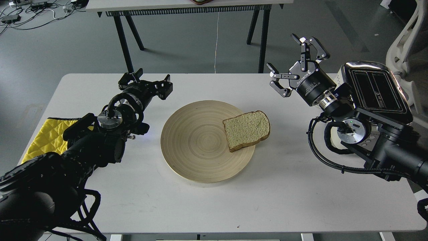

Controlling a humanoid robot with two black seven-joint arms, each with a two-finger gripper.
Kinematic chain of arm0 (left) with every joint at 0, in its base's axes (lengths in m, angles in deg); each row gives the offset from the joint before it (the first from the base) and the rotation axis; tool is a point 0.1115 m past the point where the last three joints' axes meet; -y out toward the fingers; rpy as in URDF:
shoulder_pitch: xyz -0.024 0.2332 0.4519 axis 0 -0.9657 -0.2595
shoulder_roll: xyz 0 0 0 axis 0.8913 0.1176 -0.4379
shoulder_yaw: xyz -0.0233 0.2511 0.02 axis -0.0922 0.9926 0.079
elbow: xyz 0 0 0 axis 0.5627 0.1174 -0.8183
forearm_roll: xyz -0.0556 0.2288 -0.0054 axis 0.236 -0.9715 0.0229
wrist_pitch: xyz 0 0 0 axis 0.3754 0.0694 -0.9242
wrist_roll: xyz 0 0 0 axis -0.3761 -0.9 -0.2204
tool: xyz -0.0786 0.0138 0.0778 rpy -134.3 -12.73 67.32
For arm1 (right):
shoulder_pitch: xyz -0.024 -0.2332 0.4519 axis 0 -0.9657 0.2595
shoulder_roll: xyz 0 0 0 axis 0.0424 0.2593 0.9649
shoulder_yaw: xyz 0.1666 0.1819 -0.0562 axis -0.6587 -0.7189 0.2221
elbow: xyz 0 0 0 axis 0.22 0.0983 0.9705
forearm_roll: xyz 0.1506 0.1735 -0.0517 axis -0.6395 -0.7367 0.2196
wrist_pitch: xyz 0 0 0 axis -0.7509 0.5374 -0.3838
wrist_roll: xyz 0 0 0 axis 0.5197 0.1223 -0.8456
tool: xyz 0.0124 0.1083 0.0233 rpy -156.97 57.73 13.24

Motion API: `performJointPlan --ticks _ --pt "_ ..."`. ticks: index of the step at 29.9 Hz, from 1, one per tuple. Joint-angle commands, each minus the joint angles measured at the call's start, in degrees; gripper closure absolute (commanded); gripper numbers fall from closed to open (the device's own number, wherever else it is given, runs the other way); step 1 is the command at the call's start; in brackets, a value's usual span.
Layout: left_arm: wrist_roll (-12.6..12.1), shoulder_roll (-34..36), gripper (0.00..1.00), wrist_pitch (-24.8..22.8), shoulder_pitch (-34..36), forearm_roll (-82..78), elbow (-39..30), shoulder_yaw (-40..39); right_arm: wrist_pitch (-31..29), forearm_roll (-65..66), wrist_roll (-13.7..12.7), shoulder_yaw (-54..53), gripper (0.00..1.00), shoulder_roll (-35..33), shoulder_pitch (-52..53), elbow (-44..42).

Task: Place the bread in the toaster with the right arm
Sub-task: 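Rotate the right gripper downward and move it toward the bread slice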

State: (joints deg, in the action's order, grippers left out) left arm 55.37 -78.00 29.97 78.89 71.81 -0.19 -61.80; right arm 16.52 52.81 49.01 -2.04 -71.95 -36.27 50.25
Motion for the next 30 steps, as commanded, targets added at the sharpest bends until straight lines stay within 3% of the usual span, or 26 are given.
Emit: performJointPlan --ticks 1,6,15,18,23,30 --pt "0.01 0.0 0.0 -0.01 0.01 0.0 0.0 0.0 9.13 6.67 0.0 0.34 0.02 -0.63 1.61 1.41" --pt "0.01 0.0 0.0 -0.01 0.01 0.0 0.0 0.0 21.09 14.59 -0.57 1.56 0.01 -1.24 2.93 2.73" --pt "0.01 0.0 0.0 -0.01 0.1 0.0 0.0 0.0 40.34 24.87 -9.09 17.73 0.01 -5.73 9.78 13.01" --pt "0.01 0.0 0.0 -0.01 0.1 0.0 0.0 0.0 43.25 27.34 -10.68 21.68 0.01 -6.78 10.4 13.63" --pt "0.01 0.0 0.0 -0.01 0.1 0.0 0.0 0.0 45.28 27.61 -10.69 30.74 0.01 -6.34 11.19 13.63" --pt "0.01 0.0 0.0 -0.01 0.1 0.0 0.0 0.0 45.37 27.7 -10.69 32.77 0.02 -3.89 9.0 12.14"
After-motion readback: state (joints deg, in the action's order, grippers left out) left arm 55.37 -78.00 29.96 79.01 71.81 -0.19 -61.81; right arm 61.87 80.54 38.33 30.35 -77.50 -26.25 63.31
